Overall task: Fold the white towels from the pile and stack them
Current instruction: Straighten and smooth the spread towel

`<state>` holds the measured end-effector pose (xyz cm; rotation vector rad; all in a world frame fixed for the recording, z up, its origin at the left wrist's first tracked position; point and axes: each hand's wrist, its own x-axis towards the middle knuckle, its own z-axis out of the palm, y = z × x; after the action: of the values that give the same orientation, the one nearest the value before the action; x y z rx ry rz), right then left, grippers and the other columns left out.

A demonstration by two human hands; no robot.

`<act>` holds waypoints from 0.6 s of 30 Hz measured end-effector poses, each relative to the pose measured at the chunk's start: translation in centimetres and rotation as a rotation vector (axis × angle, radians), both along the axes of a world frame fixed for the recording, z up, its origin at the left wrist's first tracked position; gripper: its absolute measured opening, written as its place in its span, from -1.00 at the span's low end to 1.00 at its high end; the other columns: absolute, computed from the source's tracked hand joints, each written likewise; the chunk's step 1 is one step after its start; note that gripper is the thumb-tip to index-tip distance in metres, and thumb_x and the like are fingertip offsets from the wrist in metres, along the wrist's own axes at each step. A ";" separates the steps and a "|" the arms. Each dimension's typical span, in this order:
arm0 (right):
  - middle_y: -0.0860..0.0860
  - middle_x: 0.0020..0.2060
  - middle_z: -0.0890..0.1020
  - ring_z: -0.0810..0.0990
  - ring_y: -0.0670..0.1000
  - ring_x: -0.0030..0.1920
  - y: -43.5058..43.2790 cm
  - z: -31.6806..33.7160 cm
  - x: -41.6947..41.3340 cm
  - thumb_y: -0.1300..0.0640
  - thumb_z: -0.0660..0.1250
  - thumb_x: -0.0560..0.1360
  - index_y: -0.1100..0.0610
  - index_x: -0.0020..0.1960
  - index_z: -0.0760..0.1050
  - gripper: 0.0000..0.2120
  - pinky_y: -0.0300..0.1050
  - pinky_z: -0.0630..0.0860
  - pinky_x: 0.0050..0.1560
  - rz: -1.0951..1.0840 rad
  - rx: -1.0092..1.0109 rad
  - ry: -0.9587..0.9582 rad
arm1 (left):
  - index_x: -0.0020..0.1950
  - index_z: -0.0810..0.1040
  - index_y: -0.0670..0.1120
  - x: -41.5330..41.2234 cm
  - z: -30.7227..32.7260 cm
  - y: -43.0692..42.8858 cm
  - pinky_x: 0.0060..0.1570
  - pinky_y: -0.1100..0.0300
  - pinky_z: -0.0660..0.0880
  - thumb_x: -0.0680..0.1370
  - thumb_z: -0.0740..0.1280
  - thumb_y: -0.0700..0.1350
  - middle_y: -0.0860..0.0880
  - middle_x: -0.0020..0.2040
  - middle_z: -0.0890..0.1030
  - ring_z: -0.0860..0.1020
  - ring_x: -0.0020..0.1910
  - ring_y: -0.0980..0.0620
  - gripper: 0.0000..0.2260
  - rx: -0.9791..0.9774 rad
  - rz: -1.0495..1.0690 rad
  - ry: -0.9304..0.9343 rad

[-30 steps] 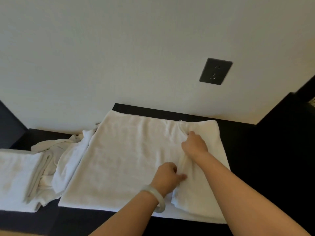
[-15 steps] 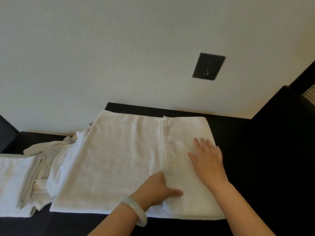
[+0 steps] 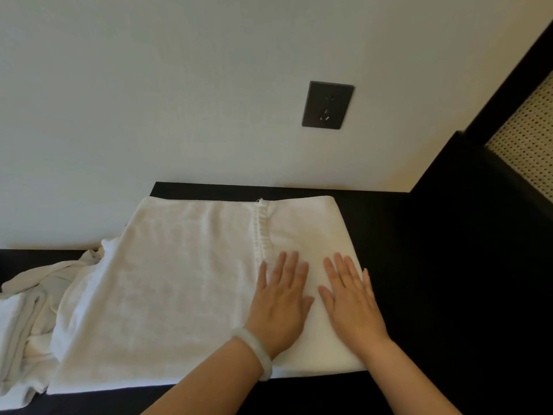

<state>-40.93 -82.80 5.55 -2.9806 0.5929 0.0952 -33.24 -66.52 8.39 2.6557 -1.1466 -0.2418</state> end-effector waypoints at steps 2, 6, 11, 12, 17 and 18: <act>-0.17 0.54 -0.30 -0.44 -0.19 0.49 -0.7 -0.4 -1.3 -0.30 -0.36 0.54 -0.15 0.51 -0.43 -0.40 -0.05 -0.37 0.51 0.006 0.026 -0.009 | 0.56 -0.34 0.09 0.4 -1.5 0.0 0.48 -0.15 -0.36 0.60 -0.28 0.23 0.02 0.56 -0.39 -0.45 0.49 0.00 -0.44 0.051 -0.018 -0.007; -0.27 0.48 -0.43 -0.46 -0.22 0.48 -1.6 -1.0 -3.9 -0.41 -0.45 0.43 -0.26 0.41 -0.60 -0.36 -0.15 -0.40 0.45 -0.084 0.110 0.017 | 0.54 -0.35 0.04 1.2 -2.5 0.0 0.42 -0.08 -0.48 0.52 -0.39 0.23 -0.01 0.56 -0.37 -0.47 0.49 -0.01 -0.38 0.049 0.035 -0.041; -0.15 0.55 -0.14 -0.36 -0.16 0.51 -2.0 1.9 1.4 -0.31 -0.38 0.53 -0.01 0.60 -0.16 -0.28 -0.12 -0.38 0.47 -0.019 -0.031 -0.152 | 0.59 -0.25 -0.09 5.4 -1.9 -2.1 0.50 -0.11 -0.33 0.67 -0.18 0.13 -0.10 0.58 -0.31 -0.36 0.54 -0.09 -0.44 0.023 0.141 -0.079; -0.15 0.54 -0.14 -0.31 -0.14 0.53 -2.1 2.7 3.6 -0.28 -0.33 0.56 0.01 0.60 -0.13 -0.31 -0.12 -0.35 0.49 0.034 -0.031 -0.199 | 0.58 -0.26 -0.09 6.3 -1.8 -2.4 0.52 -0.11 -0.30 0.67 -0.18 0.14 -0.10 0.58 -0.30 -0.35 0.54 -0.09 -0.43 0.019 0.161 -0.061; -0.06 0.60 -0.15 -0.28 -0.09 0.57 -4.4 2.7 11.4 -0.21 -0.15 0.64 0.01 0.61 -0.17 -0.38 0.02 -0.30 0.56 0.331 -0.039 0.032 | 0.58 -0.30 -0.06 7.5 -3.2 -2.4 0.51 -0.03 -0.33 0.59 -0.31 0.21 -0.05 0.58 -0.32 -0.39 0.52 0.01 -0.38 -0.001 0.193 -0.068; -0.06 0.60 -0.15 -0.26 -0.08 0.57 -5.8 2.4 11.9 -0.20 -0.12 0.66 0.03 0.62 -0.18 -0.38 0.07 -0.28 0.56 0.260 -0.031 0.102 | 0.57 -0.31 -0.05 7.4 -3.3 -2.3 0.50 -0.01 -0.35 0.57 -0.35 0.21 -0.03 0.57 -0.33 -0.41 0.51 0.02 -0.38 -0.003 0.187 -0.075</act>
<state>-29.02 -88.59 7.95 -3.0808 0.2133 0.2611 -25.86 -68.87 5.05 2.7673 -0.9099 -0.1072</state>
